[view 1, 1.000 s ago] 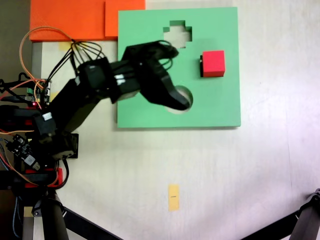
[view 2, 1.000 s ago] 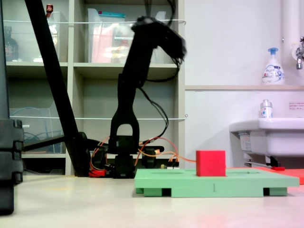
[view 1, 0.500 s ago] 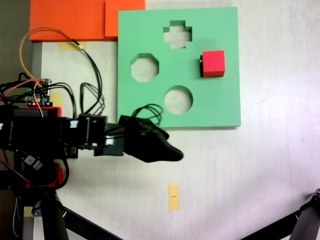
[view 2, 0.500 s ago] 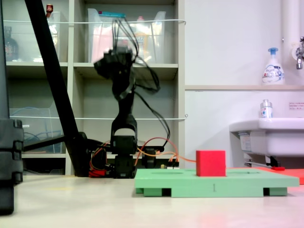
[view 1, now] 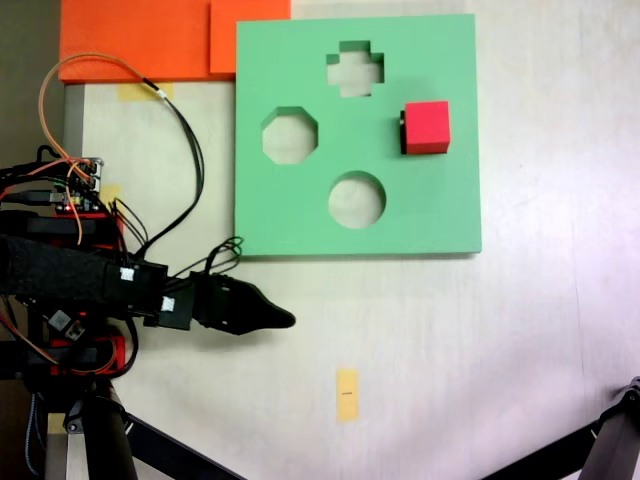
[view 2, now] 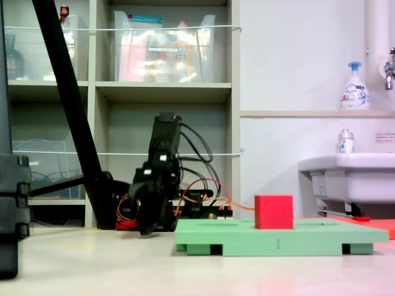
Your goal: Put the square block into the corresponding hole
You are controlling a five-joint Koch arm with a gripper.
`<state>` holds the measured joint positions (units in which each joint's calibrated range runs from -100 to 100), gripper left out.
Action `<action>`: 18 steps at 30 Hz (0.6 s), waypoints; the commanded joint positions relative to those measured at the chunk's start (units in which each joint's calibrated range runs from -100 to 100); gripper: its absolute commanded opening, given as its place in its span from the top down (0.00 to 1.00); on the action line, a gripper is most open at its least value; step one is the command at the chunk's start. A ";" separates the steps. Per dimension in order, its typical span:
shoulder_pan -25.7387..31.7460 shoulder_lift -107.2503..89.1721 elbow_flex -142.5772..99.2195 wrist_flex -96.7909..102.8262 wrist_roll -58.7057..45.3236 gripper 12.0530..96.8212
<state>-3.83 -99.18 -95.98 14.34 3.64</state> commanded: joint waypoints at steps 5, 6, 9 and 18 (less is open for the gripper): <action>0.34 -0.82 -4.02 3.14 -2.34 0.57; 0.34 -0.82 -4.02 3.14 -2.49 0.57; 0.44 -0.82 -4.02 2.37 -2.93 0.57; 1.27 -0.82 -4.02 -13.04 -2.93 0.57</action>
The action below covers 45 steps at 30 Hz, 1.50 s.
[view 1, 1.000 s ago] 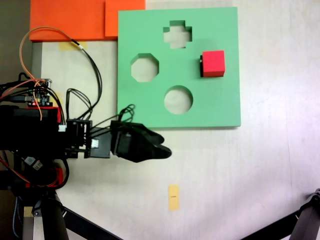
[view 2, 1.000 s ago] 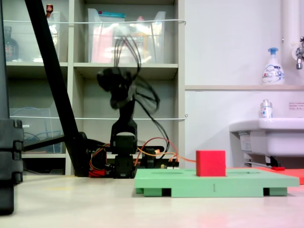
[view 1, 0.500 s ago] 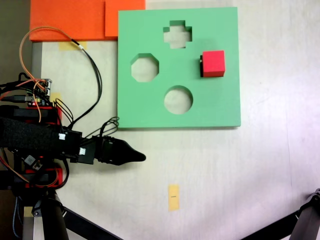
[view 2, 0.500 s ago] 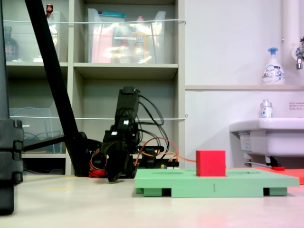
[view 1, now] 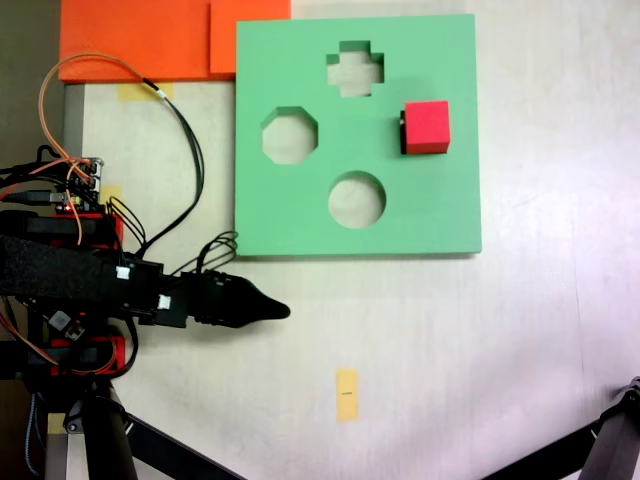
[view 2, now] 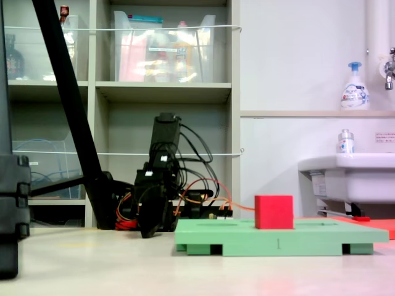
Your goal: Put the square block into the corresponding hole
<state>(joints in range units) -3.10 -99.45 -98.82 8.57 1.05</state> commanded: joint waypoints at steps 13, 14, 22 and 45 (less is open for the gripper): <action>1.17 -0.55 -1.18 -6.30 -0.29 0.56; 1.17 -0.55 -1.18 -6.30 -0.29 0.56; 1.17 -0.55 -1.18 -6.30 -0.29 0.56; 1.17 -0.55 -1.18 -6.30 -0.29 0.56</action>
